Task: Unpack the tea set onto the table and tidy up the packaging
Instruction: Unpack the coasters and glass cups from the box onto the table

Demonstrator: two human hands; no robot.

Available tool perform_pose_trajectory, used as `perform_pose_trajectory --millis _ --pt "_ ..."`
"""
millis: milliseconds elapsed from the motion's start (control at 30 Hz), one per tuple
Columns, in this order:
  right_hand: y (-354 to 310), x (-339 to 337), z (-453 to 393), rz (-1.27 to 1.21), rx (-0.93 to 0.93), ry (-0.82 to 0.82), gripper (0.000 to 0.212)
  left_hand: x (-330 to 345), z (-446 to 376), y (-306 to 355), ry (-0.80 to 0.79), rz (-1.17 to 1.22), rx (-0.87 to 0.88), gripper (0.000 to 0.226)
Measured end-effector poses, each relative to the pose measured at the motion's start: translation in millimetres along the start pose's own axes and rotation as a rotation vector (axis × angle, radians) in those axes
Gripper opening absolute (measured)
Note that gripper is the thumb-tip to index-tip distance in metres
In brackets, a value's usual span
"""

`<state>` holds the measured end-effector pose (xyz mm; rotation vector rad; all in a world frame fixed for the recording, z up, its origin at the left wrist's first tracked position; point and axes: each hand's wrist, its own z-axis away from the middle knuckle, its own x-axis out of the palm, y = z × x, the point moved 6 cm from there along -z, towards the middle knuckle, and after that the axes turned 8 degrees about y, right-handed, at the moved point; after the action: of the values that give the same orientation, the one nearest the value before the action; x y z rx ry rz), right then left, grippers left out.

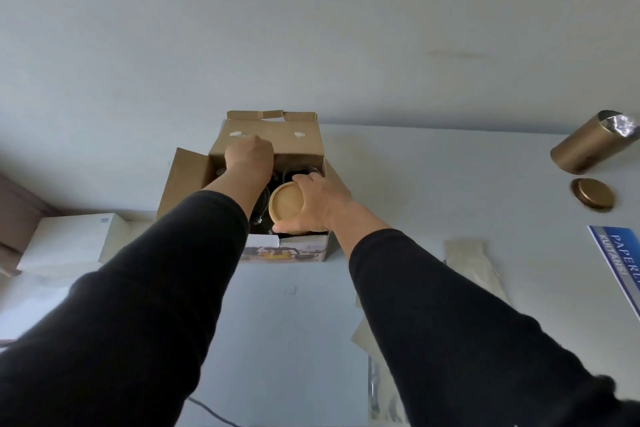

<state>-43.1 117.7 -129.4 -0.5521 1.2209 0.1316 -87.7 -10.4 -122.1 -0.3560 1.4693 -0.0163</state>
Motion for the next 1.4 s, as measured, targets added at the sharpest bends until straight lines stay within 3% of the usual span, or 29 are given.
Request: perform_pose_trajectory --millis 467,667,933,1400 --pt "3.7 2.9 -2.0 -0.053 -0.021 -0.007 0.102 -6.4 1.3 22.0 -0.02 -0.214 0.134 0.019" --pt "6.2 5.5 -2.1 -0.07 -0.013 0.005 0.1 2.2 -4.4 26.9 -0.1 -0.283 0.145 0.02" --pt "5.3 7.1 -0.4 -0.062 -0.021 -0.014 0.102 3.4 -11.8 13.1 -0.102 -0.186 0.069 0.018" --pt "1.1 20.2 -4.0 0.022 0.038 -0.006 0.111 -21.3 2.4 -9.4 0.067 -0.008 0.251 0.021"
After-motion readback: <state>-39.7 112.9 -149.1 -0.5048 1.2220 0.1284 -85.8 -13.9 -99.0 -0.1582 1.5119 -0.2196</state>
